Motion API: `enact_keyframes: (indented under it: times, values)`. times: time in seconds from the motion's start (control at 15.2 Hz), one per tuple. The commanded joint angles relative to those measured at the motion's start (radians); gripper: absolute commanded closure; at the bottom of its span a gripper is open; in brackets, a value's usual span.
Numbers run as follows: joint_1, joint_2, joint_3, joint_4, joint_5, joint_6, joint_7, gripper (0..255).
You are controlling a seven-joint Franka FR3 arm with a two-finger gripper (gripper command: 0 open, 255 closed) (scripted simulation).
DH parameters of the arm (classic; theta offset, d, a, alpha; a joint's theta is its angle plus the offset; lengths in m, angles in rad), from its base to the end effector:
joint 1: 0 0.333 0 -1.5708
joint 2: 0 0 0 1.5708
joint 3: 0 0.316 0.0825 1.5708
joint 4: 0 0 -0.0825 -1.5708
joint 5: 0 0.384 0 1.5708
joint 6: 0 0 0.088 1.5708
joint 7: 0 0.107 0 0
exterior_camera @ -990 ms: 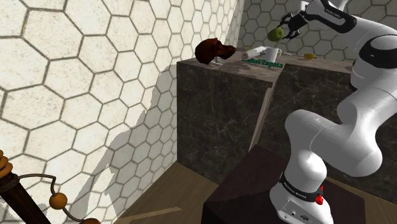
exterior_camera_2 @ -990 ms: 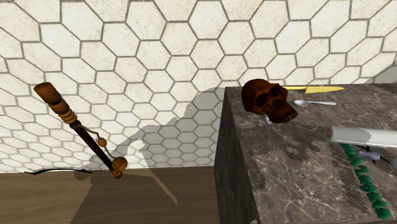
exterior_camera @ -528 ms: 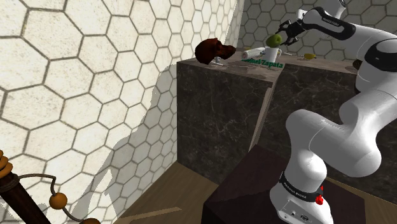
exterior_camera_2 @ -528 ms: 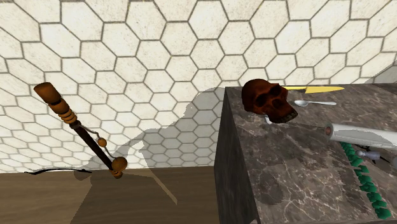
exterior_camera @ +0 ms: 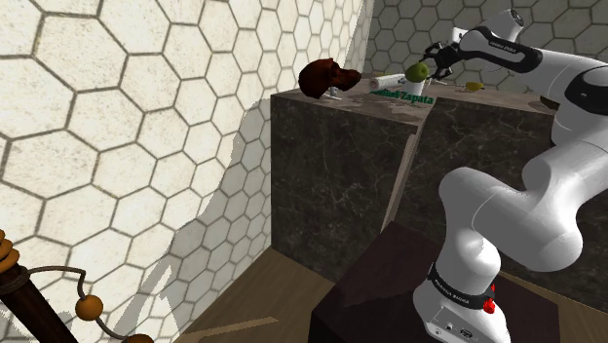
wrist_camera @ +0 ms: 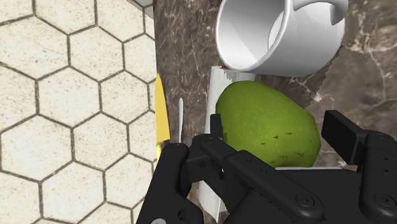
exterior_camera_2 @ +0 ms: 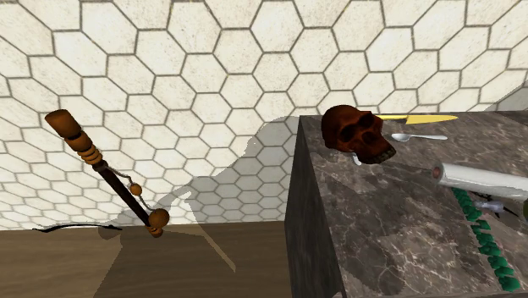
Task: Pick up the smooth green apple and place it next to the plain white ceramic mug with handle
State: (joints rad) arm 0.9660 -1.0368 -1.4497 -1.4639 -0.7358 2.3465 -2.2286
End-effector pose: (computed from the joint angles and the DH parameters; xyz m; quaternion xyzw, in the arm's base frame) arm 0.2869 -0.6234 0.6116 0.6505 0.5978 0.2071 0.4203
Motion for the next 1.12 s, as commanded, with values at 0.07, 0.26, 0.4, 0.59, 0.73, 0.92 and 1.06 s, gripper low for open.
enact_keyframes:
  times: [0.07,0.26,0.4,0.59,0.73,0.92,1.06]
  values:
    - [-0.013,-0.014,-0.012,-0.038,-0.013,0.033,0.003,255]
    - [-0.025,-0.028,-0.025,-0.073,-0.026,0.063,0.005,255]
    - [-0.032,-0.036,-0.035,-0.094,-0.035,0.082,0.006,255]
    - [-0.043,-0.052,-0.053,-0.13,-0.051,0.117,0.008,255]
    - [-0.043,-0.052,-0.053,-0.13,-0.051,0.117,0.008,255]
    - [-0.043,-0.052,-0.053,-0.13,-0.051,0.117,0.008,255]
    - [-0.043,-0.052,-0.053,-0.13,-0.051,0.117,0.008,255]
